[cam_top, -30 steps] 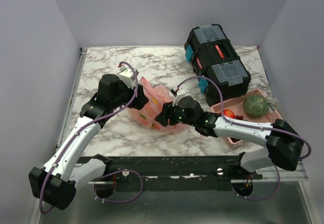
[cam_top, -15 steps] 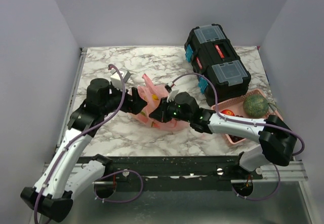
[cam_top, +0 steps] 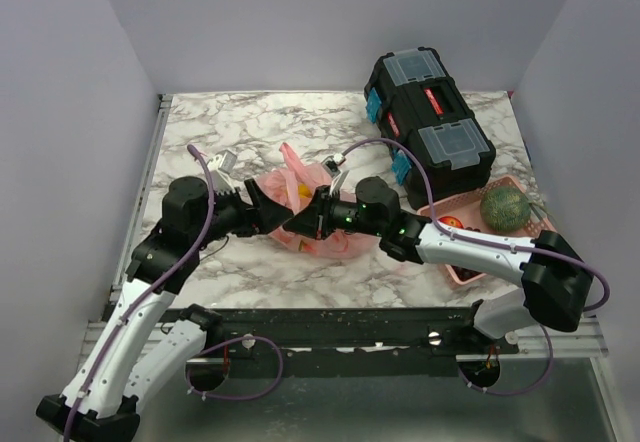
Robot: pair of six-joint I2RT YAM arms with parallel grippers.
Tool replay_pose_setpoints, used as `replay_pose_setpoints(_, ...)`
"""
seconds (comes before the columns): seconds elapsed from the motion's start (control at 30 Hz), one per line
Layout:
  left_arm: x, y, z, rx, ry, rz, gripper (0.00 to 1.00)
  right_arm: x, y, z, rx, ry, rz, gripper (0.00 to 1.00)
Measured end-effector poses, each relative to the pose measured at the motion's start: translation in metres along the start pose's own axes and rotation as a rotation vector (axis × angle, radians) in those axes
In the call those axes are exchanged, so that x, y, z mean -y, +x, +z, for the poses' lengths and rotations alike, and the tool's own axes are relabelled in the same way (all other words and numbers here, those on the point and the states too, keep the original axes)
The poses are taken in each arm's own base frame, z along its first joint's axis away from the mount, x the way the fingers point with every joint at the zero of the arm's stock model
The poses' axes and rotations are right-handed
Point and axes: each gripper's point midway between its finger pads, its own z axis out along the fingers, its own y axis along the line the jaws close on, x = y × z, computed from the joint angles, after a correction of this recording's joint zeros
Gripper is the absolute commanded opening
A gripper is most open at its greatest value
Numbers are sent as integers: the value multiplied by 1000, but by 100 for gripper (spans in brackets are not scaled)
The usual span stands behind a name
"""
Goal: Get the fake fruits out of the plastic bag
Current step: Untie the plastic bag at the center of the board.
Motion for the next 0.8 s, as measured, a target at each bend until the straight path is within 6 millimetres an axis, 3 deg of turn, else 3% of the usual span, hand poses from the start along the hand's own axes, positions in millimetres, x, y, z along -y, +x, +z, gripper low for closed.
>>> replay_pose_setpoints(0.3, 7, -6, 27, -20, 11, -332, 87, -13, -1, -8, 12, -61, 6, 5)
replay_pose_setpoints(0.5, -10, 20, 47, -115, -31, -517, 91, -18, -3, -11, 19, -75, 0, 5)
replay_pose_setpoints(0.67, -8, 21, 52, -110, 7, -557, 75, -19, -1, -11, 11, -87, -3, 5)
replay_pose_setpoints(0.8, -3, 18, 55, -112, 42, -560, 51, -20, -1, -12, 9, -96, -7, 10)
